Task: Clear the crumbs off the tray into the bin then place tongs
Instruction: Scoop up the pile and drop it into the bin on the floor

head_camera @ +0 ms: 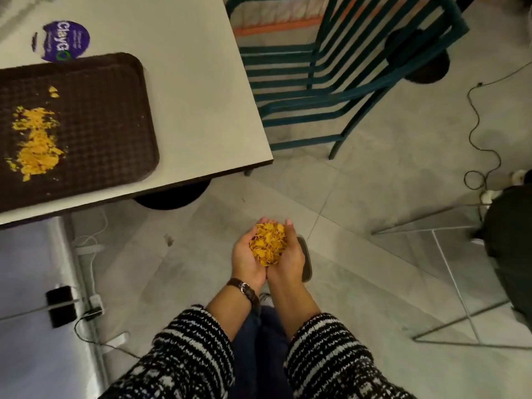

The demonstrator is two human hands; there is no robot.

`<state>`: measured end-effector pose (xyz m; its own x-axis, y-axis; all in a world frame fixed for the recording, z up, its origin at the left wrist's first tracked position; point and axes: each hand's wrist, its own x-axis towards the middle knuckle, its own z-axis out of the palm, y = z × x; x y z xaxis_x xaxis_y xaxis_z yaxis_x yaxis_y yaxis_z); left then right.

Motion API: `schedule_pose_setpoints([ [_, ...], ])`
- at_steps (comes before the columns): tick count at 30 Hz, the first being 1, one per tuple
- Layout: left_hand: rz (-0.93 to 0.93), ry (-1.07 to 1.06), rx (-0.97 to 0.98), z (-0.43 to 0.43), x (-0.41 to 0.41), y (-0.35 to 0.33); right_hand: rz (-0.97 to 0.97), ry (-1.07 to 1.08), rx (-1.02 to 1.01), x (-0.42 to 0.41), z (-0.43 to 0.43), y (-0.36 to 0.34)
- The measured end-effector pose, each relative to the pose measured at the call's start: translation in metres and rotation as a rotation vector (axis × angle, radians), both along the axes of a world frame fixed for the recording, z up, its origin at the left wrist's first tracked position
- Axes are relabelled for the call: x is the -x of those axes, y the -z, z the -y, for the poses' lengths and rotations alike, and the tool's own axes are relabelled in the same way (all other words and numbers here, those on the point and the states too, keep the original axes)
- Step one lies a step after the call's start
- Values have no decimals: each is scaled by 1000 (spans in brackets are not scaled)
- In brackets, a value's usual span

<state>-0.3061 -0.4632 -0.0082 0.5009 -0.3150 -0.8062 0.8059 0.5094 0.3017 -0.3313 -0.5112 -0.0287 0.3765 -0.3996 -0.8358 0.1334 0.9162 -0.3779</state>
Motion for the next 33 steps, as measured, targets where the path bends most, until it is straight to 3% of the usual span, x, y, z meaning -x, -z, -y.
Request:
schedule_pose_setpoints([
  [12, -105, 371, -201, 71, 50, 254, -276, 110, 26, 63, 55, 254],
  [15, -117, 520, -278, 82, 51, 296, -411, 88, -20, 71, 69, 312],
  [18, -112, 575, -324, 81, 47, 320, -357, 32, -95, 84, 82, 336],
  [22, -92, 566, -288, 73, 41, 276, -291, -146, -99, 91, 84, 292],
  [31, 14, 484, -95, 27, 17, 45, -125, -487, 57, 85, 76, 32],
  [33, 40, 470, -74, 17, 9, 25, -103, -526, 100, 82, 74, 10],
])
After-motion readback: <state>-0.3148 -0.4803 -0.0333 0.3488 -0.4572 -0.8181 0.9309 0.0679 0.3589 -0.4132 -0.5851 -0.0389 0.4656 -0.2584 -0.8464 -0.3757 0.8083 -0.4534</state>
